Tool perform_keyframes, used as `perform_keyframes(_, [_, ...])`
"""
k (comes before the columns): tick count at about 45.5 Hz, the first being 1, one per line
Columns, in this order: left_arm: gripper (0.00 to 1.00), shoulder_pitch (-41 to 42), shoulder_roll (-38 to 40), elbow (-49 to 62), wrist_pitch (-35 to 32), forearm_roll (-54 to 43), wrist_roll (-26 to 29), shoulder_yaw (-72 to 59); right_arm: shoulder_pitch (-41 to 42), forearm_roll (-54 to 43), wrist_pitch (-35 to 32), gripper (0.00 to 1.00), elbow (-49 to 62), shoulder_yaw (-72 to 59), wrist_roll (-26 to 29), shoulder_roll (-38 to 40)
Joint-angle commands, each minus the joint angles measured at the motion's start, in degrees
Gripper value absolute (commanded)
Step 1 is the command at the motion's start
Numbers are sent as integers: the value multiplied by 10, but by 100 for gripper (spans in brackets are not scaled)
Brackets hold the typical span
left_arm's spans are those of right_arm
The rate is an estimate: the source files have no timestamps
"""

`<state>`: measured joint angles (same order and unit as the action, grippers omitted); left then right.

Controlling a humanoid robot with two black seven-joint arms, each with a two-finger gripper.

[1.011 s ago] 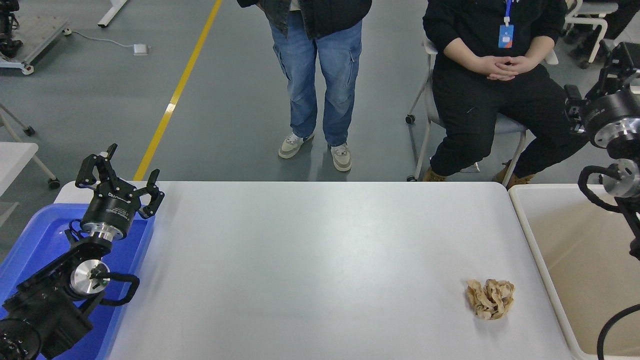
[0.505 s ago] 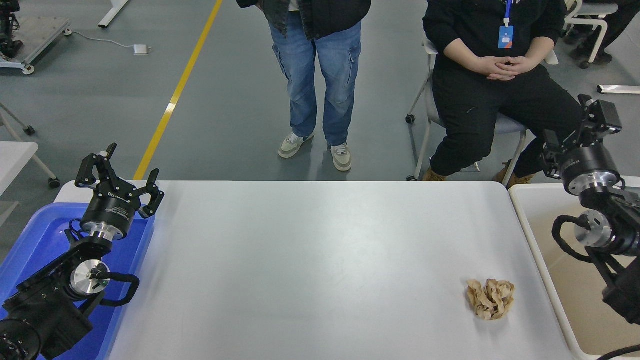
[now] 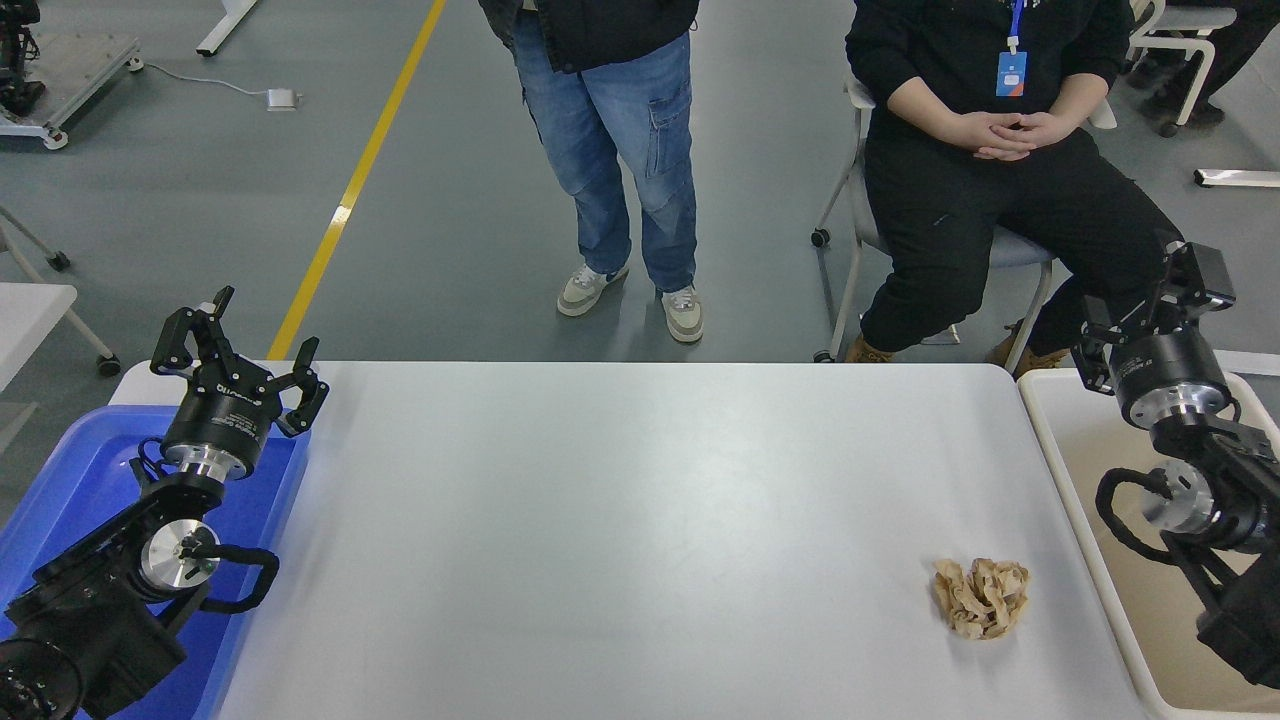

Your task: Clean the table surface

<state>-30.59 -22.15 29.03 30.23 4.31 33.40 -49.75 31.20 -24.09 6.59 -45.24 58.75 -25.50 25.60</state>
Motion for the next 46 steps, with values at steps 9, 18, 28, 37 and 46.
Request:
perform_keyframes(9, [100, 0, 0, 0, 0, 0, 0, 0, 30, 0, -2, 98, 18, -69, 0, 67])
perform_keyframes(18, [100, 0, 0, 1, 0, 0, 0, 0, 79, 1, 4, 98, 23, -192, 1, 110])
perform_keyframes(28, [100, 0, 0, 0, 0, 0, 0, 0, 155, 40, 1, 98, 52, -315, 2, 155])
perform_keyframes(37, [100, 0, 0, 0, 0, 0, 0, 0, 247, 27, -6, 98, 59, -510, 2, 185])
perform_keyframes(46, [100, 0, 0, 0, 0, 0, 0, 0, 309, -60, -11, 98, 59, -665, 2, 189])
